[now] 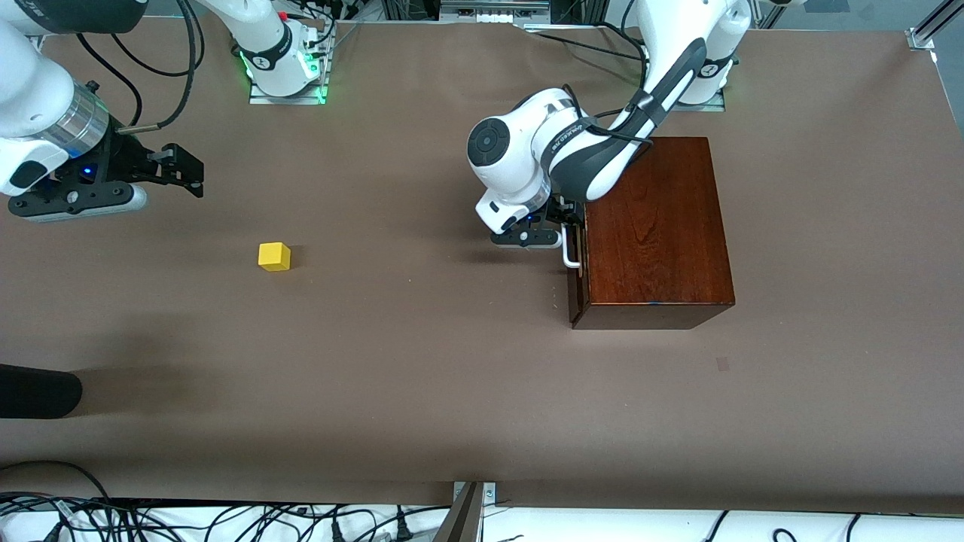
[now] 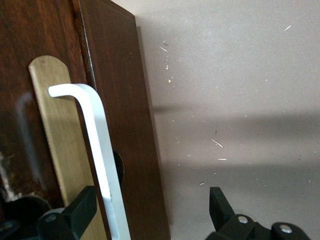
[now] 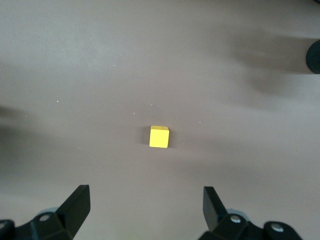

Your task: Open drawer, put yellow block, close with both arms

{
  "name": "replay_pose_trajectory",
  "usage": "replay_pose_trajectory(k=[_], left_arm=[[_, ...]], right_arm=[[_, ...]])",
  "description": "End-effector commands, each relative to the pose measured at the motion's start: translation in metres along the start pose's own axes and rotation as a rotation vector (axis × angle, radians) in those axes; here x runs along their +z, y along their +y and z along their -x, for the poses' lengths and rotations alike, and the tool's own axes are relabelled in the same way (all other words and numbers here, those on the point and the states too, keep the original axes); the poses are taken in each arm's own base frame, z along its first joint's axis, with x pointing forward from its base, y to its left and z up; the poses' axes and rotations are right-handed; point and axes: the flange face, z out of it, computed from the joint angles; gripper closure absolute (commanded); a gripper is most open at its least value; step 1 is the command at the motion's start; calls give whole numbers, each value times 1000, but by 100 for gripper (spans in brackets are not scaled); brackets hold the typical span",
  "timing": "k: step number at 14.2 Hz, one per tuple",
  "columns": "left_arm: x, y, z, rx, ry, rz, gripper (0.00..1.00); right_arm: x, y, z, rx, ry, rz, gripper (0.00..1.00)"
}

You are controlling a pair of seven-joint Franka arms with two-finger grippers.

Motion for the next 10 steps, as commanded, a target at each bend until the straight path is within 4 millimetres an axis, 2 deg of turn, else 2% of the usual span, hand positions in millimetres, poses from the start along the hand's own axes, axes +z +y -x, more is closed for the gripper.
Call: replay_pose_trajectory(k=[1, 2, 5, 8, 10], left_arm=[[6, 3, -3, -24, 34, -39, 0], [5, 4, -2, -28, 38, -34, 0], [6, 28, 7, -32, 61, -1, 0], [2, 37, 7, -46, 78, 46, 0], [-4, 46, 8, -67, 97, 87, 0]], right_arm=[[-4, -2, -1, 3, 5, -15, 0], [-4, -4, -1, -4, 3, -11, 0], [-5, -5, -1, 3, 5, -11, 0], [-4, -5, -6, 11, 29, -36, 0], [4, -4, -10, 11, 17, -37, 0]])
